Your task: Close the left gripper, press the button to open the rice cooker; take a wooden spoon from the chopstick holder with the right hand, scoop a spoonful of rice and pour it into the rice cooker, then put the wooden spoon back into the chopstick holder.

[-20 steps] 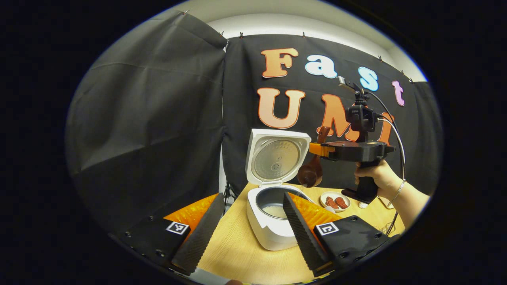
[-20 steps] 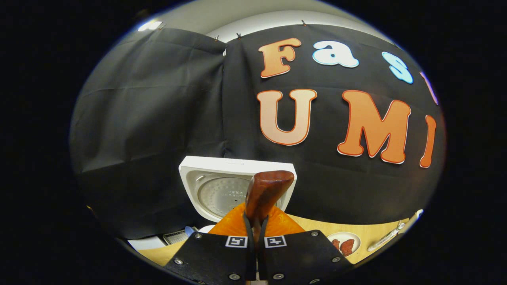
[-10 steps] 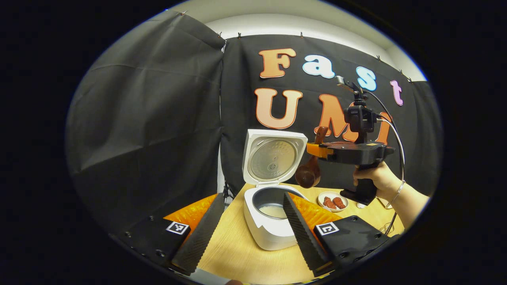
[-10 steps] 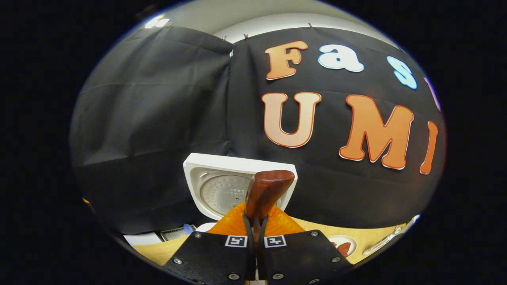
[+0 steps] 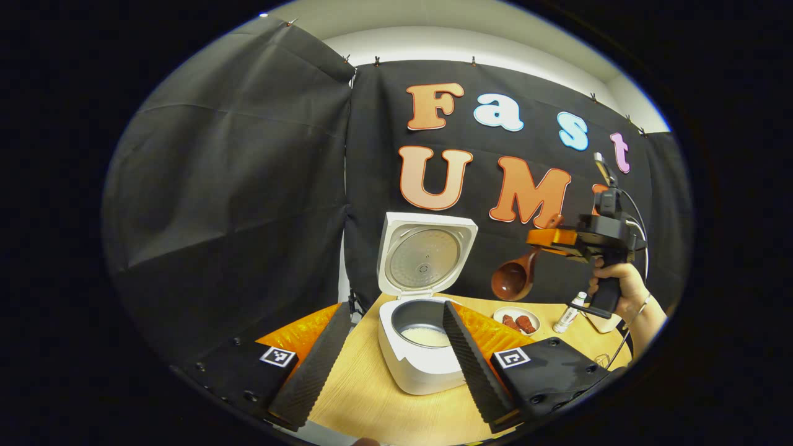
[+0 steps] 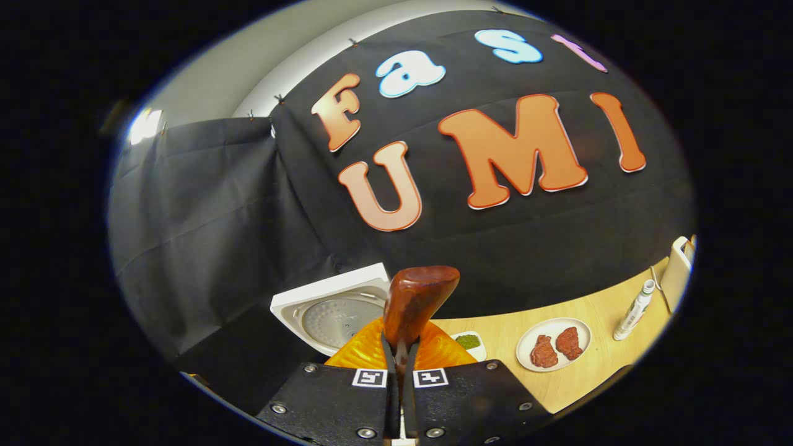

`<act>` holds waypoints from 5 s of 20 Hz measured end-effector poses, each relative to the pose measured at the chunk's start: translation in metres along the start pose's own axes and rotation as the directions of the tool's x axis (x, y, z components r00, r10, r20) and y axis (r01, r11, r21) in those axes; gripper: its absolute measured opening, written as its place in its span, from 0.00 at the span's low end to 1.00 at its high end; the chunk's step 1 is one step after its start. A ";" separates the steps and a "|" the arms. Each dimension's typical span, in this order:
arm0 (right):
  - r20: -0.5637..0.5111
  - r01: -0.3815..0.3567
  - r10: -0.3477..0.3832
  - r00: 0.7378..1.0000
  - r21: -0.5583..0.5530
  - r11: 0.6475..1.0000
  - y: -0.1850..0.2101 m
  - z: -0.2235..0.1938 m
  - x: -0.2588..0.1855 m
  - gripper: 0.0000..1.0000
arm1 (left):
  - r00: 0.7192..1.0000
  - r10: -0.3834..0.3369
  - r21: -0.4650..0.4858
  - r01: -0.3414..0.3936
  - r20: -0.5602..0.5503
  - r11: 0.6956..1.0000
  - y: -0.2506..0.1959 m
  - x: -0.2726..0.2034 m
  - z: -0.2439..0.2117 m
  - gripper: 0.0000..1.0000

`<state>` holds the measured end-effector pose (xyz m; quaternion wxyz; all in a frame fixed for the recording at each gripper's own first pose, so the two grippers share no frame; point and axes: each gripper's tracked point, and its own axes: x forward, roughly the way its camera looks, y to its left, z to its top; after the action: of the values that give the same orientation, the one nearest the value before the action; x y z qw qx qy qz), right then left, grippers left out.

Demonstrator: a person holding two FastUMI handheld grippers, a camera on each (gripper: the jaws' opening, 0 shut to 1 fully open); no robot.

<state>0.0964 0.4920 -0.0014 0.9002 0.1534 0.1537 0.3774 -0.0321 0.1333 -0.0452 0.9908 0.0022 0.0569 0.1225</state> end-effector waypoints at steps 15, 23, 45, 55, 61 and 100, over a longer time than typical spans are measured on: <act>0.072 0.388 -0.395 0.916 0.095 0.917 -0.217 -0.002 -0.212 0.01 | 0.997 -0.074 0.060 0.071 0.035 0.996 -0.047 0.011 0.014 1.00; 0.040 0.550 -0.563 0.826 0.165 0.819 -0.302 -0.047 -0.290 0.01 | 0.991 -0.122 0.076 0.117 0.053 0.990 -0.081 0.010 0.025 1.00; -0.069 0.590 -0.614 0.786 0.380 0.712 -0.379 -0.174 -0.299 0.09 | 0.992 -0.122 0.103 0.122 -0.010 0.987 -0.110 0.012 0.000 1.00; -0.092 0.634 -0.639 0.763 0.298 0.714 -0.377 -0.170 -0.310 0.87 | 0.991 -0.136 0.102 0.133 0.014 0.986 -0.114 0.006 0.009 1.00; -0.064 0.705 -0.706 0.706 0.156 0.691 -0.361 -0.143 -0.354 0.95 | 0.990 -0.141 0.071 0.138 0.032 0.988 -0.113 0.013 0.020 1.00; 0.070 0.629 -0.625 0.777 -0.118 0.769 -0.281 -0.050 -0.313 0.95 | 0.991 0.079 0.031 -0.076 -0.104 0.997 -0.073 0.345 0.155 1.00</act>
<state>0.0456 0.0849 -0.1065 0.9847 0.0372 0.1584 0.0632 0.3357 0.1482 0.0684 0.9809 0.0114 0.1106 0.1598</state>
